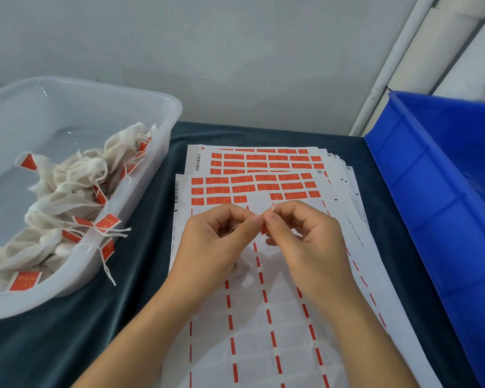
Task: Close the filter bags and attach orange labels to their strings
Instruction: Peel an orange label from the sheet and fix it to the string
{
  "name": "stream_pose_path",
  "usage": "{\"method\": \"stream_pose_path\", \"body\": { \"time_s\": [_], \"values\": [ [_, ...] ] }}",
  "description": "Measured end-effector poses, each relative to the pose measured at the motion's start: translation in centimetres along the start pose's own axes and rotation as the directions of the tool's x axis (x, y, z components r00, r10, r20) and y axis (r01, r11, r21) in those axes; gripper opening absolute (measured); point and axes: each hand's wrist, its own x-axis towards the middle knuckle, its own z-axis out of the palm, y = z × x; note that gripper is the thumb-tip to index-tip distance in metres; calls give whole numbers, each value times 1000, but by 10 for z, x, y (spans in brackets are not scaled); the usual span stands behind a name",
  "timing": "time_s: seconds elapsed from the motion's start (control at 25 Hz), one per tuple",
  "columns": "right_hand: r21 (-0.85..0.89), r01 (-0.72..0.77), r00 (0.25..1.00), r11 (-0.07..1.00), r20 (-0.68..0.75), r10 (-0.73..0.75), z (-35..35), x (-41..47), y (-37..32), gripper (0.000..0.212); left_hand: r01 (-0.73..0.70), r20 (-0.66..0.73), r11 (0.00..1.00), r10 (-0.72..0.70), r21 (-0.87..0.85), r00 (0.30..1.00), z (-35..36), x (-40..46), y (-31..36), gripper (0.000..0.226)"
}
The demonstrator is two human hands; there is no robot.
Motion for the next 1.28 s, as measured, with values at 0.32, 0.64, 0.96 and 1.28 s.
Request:
{"method": "stream_pose_path", "body": {
  "time_s": [0.32,0.64,0.96,1.28],
  "values": [
    [71,-37,999,997,28,36,1,1,1,9,-52,-26,998,53,28,998,-1,0,-2,15],
    [33,10,997,999,75,-13,2,0,-2,15,-70,62,997,68,31,996,-2,-3,-2,27],
    [51,-50,996,997,72,46,2,0,-5,16,-119,12,991,118,59,993,-3,-2,-4,21],
    [215,-109,994,971,18,108,-2,-1,-9,16,-163,3,954,167,251,986,-10,-10,-5,12]
  ]
}}
